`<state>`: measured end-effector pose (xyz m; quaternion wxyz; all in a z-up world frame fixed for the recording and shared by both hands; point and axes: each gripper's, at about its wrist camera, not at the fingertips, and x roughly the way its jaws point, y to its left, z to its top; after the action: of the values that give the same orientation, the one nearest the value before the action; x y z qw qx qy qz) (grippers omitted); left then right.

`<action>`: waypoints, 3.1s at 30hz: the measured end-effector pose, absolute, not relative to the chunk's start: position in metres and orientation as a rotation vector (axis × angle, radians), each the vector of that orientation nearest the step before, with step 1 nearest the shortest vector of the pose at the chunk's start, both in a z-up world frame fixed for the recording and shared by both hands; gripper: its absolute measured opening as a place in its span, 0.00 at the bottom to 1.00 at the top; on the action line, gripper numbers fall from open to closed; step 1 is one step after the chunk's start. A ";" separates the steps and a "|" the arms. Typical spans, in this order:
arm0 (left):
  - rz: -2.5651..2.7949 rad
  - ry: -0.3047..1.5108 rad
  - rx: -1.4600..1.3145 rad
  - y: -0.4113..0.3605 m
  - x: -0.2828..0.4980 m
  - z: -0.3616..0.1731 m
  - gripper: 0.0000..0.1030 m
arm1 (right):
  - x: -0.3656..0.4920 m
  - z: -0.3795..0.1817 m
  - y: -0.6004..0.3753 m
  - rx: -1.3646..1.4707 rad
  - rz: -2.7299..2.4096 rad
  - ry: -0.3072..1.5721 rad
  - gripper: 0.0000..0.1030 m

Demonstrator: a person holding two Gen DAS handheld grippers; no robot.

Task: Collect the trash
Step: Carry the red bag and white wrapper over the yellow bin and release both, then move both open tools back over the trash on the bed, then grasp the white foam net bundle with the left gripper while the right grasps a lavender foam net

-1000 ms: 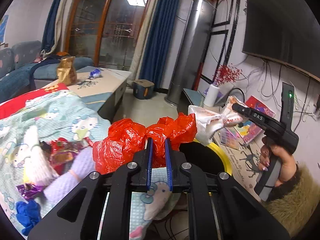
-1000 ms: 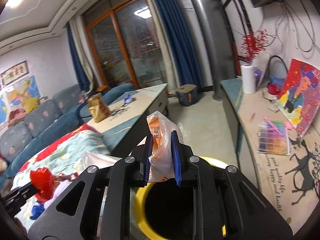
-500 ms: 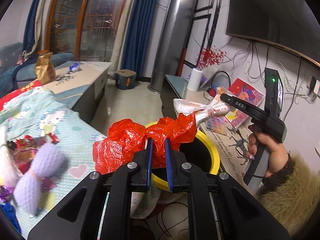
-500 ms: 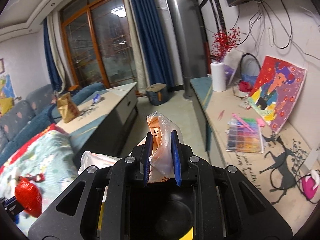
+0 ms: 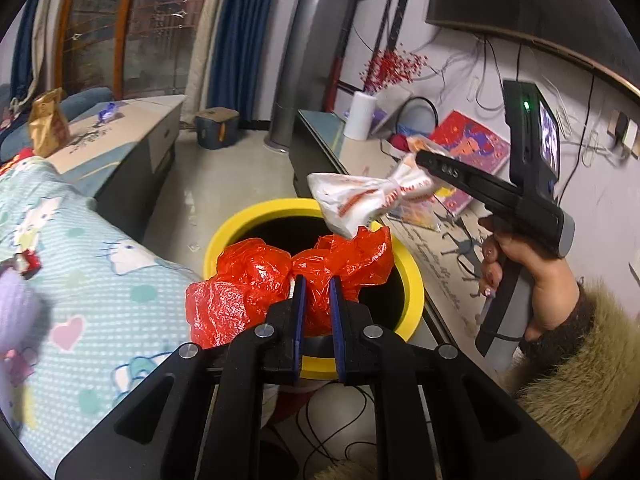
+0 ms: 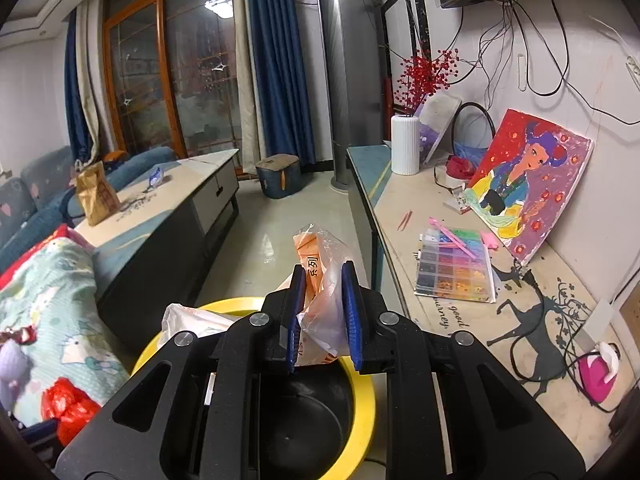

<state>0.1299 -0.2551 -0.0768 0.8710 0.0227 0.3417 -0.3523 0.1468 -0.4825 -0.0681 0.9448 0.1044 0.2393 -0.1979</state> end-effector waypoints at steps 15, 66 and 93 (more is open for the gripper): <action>-0.809 0.741 0.052 -0.286 0.139 -0.104 0.93 | 0.152 -0.081 -0.487 0.295 -0.349 0.521 0.39; -0.188 0.443 -0.136 -0.065 0.115 -0.019 0.94 | 0.131 -0.032 -0.306 0.179 0.231 0.526 0.66; 0.033 0.564 -0.246 0.042 0.125 -0.045 0.93 | 0.175 -0.056 -0.195 0.099 0.448 0.682 0.69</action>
<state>0.1252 0.0418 -0.0455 0.9530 -0.1210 0.2774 0.0162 0.1747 -0.1947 -0.0556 0.9168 0.0483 0.3314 0.2176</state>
